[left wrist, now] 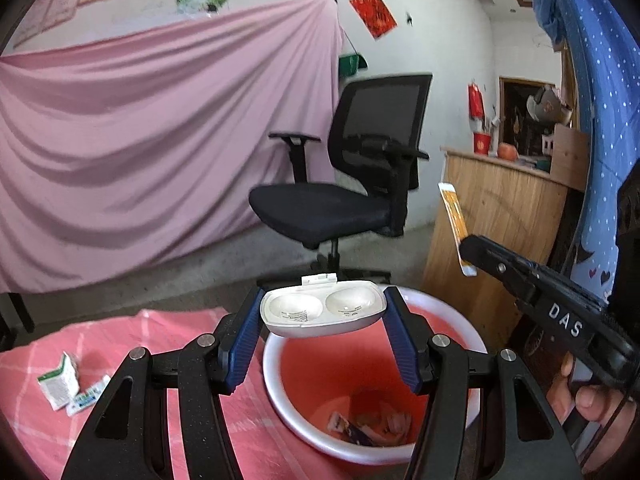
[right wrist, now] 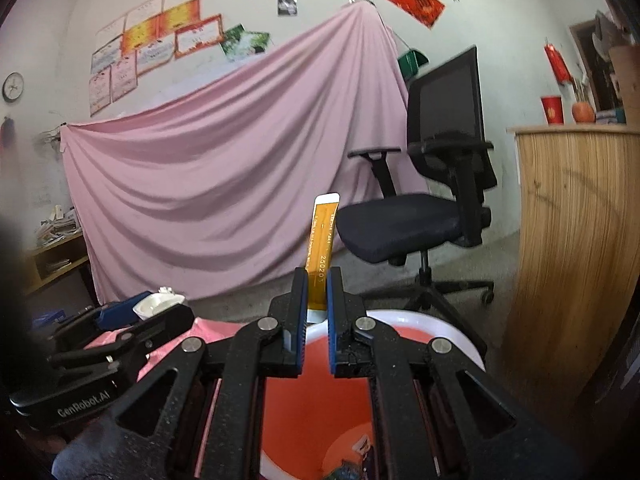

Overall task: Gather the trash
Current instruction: 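Carry the tray and strip over the bucket and open both tools to drop them, then bring both tools back over the table toward the paper leaflet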

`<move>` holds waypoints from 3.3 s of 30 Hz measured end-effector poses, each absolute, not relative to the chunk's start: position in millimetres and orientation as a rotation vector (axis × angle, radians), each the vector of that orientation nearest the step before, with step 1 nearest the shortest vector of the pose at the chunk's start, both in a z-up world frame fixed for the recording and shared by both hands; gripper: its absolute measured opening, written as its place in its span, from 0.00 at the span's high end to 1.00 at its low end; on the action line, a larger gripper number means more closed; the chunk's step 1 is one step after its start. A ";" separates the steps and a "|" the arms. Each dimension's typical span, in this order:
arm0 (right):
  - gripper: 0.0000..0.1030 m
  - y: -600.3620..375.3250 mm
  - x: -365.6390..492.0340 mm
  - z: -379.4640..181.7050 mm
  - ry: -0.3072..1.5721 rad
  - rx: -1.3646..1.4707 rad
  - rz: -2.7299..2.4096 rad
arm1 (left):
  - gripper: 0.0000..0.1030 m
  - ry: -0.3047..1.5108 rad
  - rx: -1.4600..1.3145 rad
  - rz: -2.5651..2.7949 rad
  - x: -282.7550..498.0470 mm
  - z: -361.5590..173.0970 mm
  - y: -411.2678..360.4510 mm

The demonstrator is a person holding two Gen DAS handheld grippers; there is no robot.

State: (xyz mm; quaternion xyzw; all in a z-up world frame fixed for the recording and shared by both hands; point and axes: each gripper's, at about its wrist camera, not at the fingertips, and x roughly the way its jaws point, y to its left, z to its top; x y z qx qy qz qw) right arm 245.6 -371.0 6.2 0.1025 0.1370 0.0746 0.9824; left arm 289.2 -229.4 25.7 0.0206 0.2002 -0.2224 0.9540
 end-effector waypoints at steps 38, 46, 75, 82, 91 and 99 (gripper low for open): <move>0.36 -381.8 284.7 -28.3 0.553 0.261 0.105 | 0.21 0.618 -0.023 -0.399 306.9 -5.0 -204.0; 0.00 -381.2 276.5 -13.4 0.462 0.273 0.077 | 0.02 0.488 -0.099 -0.314 288.6 9.4 -166.7; 0.00 -239.0 249.8 47.8 0.064 0.167 0.331 | 0.02 0.159 -0.103 0.051 216.6 42.2 -16.7; 0.00 -189.5 250.1 41.4 0.062 0.086 0.462 | 0.02 0.157 -0.061 0.139 202.3 29.5 29.3; 0.00 -150.2 271.6 15.9 0.207 -0.012 0.513 | 0.02 0.253 -0.046 0.154 208.6 0.6 57.7; 0.00 -129.9 308.9 -21.8 0.456 -0.047 0.550 | 0.02 0.406 -0.084 0.142 237.0 -20.8 65.7</move>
